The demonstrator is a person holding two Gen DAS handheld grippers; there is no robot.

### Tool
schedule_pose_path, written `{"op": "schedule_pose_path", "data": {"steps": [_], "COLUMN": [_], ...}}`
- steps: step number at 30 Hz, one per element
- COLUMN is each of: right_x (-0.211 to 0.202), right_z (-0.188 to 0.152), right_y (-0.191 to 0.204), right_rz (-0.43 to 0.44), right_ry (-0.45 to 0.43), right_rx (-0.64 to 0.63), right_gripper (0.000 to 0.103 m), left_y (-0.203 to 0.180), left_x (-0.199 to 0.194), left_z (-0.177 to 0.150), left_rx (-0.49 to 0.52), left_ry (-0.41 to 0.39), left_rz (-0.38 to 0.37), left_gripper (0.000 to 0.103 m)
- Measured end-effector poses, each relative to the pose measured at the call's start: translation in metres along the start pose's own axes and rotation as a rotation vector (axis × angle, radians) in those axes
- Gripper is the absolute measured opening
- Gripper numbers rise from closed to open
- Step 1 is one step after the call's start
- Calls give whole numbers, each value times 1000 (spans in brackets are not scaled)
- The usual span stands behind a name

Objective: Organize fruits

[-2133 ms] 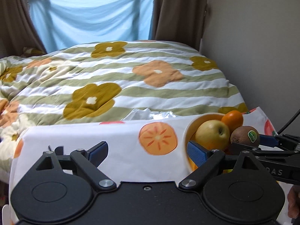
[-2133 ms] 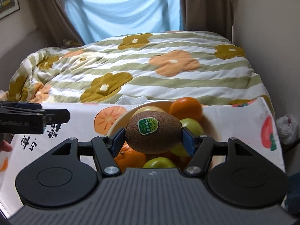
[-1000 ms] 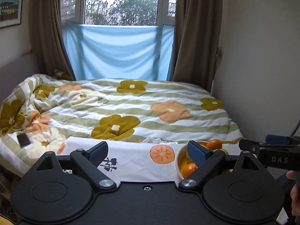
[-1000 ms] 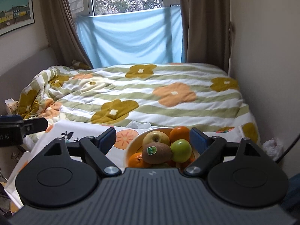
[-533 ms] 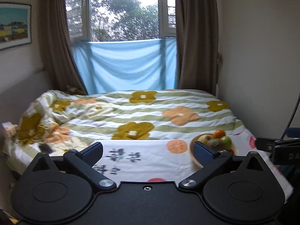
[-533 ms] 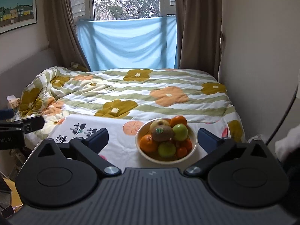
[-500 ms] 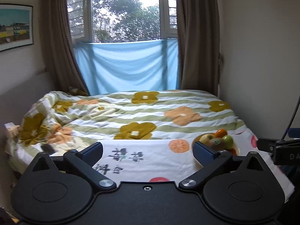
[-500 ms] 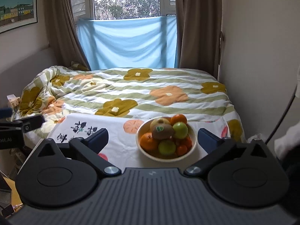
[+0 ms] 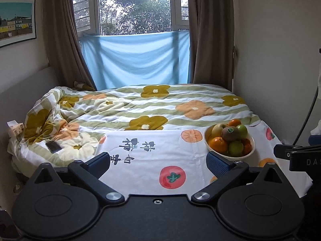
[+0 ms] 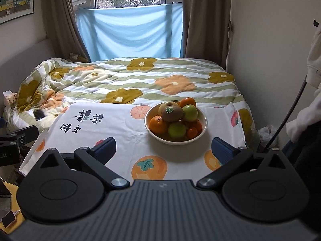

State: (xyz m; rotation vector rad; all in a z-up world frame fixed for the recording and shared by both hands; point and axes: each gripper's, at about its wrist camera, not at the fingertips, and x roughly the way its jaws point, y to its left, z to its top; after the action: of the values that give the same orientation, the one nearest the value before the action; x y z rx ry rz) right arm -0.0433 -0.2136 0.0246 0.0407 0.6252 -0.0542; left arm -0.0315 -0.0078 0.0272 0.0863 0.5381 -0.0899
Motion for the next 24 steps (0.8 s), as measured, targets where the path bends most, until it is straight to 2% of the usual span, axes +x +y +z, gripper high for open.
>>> {"op": "schedule_pose_path", "data": {"steps": [24], "right_x": [-6], "right_z": [-2], "right_y": [-11], "right_rz": [1], "right_ry": [8], "right_rx": [32], "right_gripper": [103], "left_y": [-5], "left_x": [-4], "left_z": [2], "left_rx": [1], "left_ry": [-1], "left_rz": [-9], "left_gripper": [103]}}
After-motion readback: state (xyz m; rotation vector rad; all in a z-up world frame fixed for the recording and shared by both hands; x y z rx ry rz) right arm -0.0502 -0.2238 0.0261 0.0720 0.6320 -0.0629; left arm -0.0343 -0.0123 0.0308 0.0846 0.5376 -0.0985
